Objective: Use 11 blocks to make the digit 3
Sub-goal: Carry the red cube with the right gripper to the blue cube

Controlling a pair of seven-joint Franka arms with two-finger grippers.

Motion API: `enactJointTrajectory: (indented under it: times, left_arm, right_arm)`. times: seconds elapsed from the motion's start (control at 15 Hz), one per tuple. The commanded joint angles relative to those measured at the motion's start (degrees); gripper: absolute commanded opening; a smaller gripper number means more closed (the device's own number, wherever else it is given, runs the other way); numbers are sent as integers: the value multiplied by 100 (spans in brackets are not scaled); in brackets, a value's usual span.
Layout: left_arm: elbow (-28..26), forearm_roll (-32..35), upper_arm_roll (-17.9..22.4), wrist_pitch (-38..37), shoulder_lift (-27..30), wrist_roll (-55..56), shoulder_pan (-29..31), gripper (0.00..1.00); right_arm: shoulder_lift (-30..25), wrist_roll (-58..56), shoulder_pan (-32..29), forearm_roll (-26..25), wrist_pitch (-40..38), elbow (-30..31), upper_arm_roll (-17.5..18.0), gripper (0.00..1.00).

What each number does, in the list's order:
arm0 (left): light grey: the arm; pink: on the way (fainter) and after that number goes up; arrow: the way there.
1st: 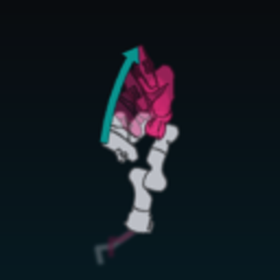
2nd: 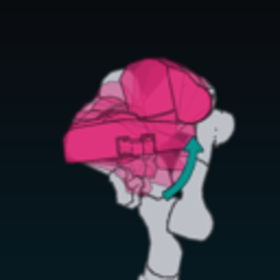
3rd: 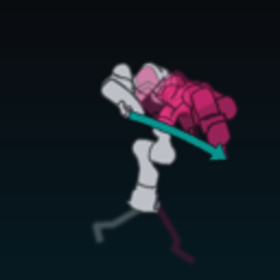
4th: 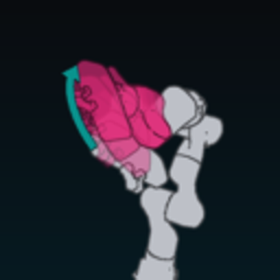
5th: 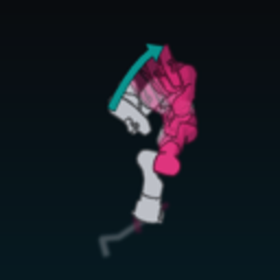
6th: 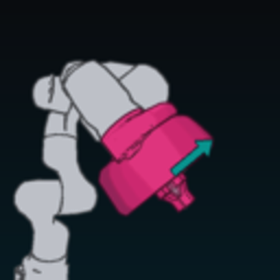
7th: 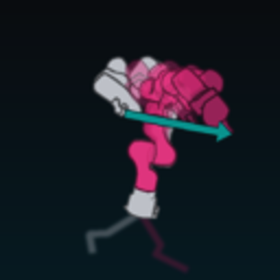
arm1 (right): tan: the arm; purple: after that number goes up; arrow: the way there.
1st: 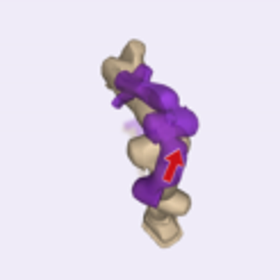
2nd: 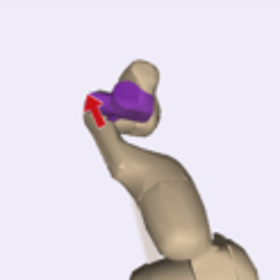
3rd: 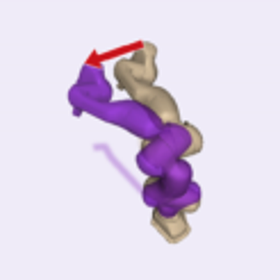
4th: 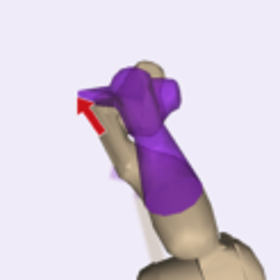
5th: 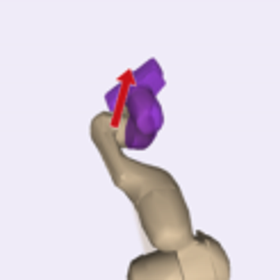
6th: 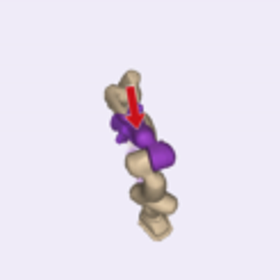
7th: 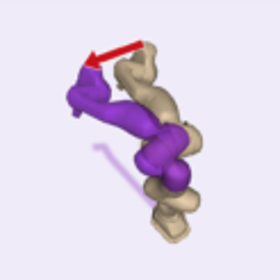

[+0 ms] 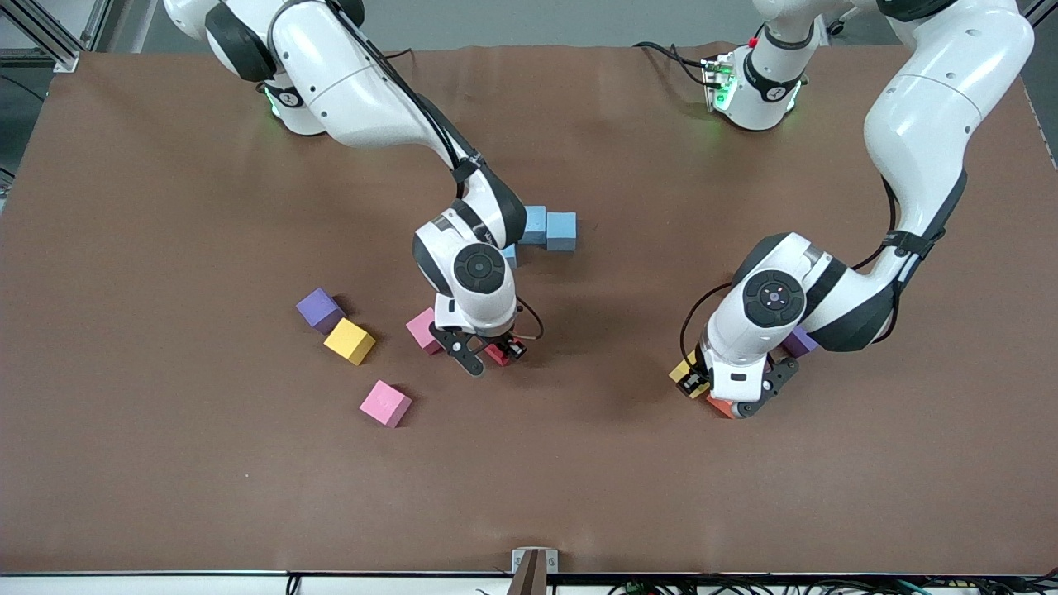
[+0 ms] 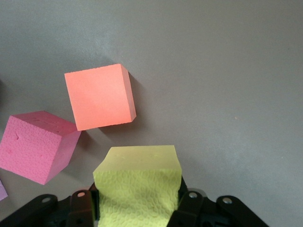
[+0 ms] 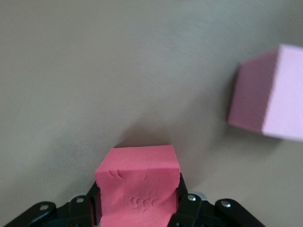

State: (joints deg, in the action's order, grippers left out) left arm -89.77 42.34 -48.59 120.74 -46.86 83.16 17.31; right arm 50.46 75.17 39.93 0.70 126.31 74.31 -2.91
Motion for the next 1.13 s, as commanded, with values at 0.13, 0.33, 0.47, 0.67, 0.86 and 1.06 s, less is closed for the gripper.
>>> enactJointTrajectory:
  times: [0.13, 0.33, 0.47, 0.67, 0.86, 1.06]
  left_arm:
    - [39, -77, 17, -112, 80, -2, -35, 41]
    - [39, -77, 17, -104, 80, -10, -26, 41]
    - [39, -77, 17, -112, 80, -10, -26, 41]
    - [39, -68, 17, -112, 80, -10, -26, 41]
    - [39, -60, 17, -112, 71, -10, -35, 41]
    - [39, -60, 17, -112, 63, -10, -35, 41]
  right_arm:
    - [-177, -2161, -82, -52, -264, 31, 63, 4]
    - [-370, -3443, -90, 9, -511, 153, 89, 4]
    - [-537, -3693, -90, 237, -450, 346, 89, 4]
    - [-835, -3921, -90, 247, -327, 759, 211, 4]
    - [-1458, -4106, -82, 247, 575, 1969, 247, 4]
    - [-1689, -4203, 6, 247, 860, 2561, 247, 4]
